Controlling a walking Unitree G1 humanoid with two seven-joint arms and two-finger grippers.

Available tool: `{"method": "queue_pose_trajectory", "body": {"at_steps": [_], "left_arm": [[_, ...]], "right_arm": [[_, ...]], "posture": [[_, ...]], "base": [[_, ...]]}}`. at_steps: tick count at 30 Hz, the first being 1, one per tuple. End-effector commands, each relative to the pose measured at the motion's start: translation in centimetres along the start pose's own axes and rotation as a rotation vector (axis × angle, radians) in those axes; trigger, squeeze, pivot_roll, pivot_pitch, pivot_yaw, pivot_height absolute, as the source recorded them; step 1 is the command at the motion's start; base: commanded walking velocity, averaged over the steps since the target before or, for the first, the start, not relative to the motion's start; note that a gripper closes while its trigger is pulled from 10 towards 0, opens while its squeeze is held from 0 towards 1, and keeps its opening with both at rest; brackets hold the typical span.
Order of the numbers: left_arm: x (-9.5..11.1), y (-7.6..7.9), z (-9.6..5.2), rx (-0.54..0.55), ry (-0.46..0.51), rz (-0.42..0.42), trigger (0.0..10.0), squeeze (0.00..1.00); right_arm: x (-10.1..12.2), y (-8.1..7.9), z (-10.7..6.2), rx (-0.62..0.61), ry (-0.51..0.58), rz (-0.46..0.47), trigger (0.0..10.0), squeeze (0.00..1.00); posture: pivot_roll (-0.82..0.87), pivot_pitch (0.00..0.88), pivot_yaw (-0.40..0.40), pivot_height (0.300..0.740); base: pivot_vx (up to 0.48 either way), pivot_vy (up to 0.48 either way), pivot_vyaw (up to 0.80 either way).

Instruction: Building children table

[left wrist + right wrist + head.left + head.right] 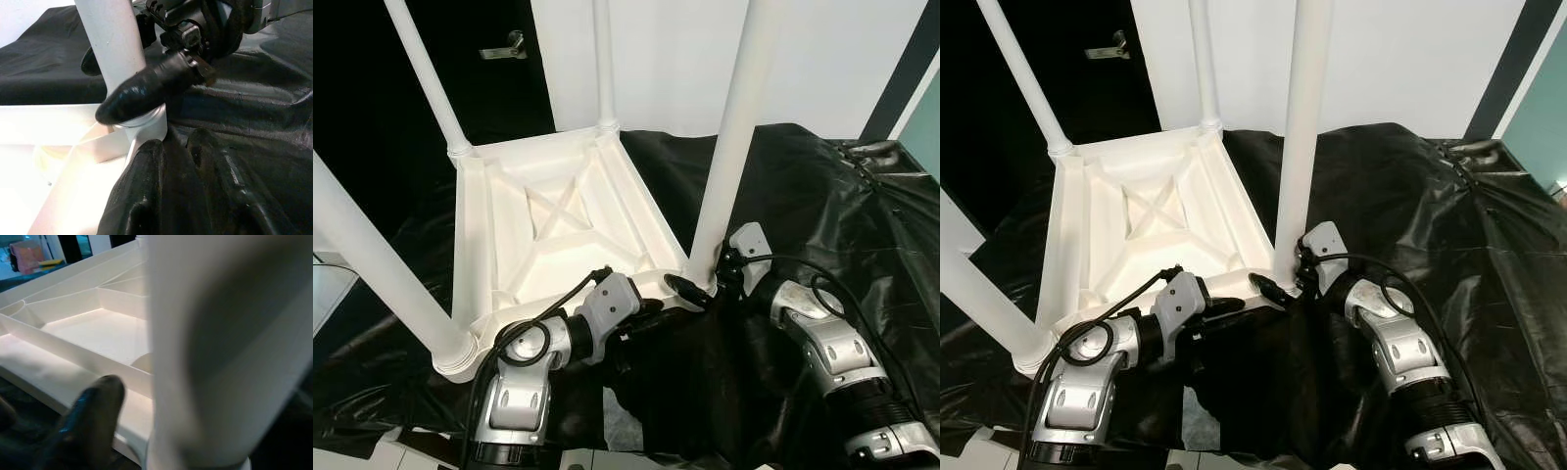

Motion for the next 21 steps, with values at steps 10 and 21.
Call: {"method": "queue_pose_trajectory", "body": {"at_steps": [10, 21], "left_arm": [[-0.1, -1.2, -0.2, 0.23, 0.021, -0.017, 10.0, 0.0], [-0.2, -1.0, -0.2, 0.225, 0.023, -0.022, 10.0, 0.0]], "right_arm": [[-1.1, 0.0, -1.0, -0.023, -0.032, 0.027, 0.0, 0.0], [-1.5, -0.3, -1.4, -0.239, -0.094, 0.056, 10.0, 0.0]], "posture": [[0.06, 0.0, 0.015, 0.74], [0.04, 0.0, 0.014, 0.74]], "base": [[0.0, 0.0, 0.0], [0.0, 0.0, 0.0]]}}
Point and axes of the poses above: a point about 5 cm out from each wrist's last joint towards the gripper, its own z axis pointing out of the wrist towards the gripper, its own x axis along the axis of the wrist's last joint, y = z × x, the point moved 1 cm from there along z, pointing out of the wrist towards the gripper, and after that the axes turned 9 degrees about -z, right-handed, at the moved point
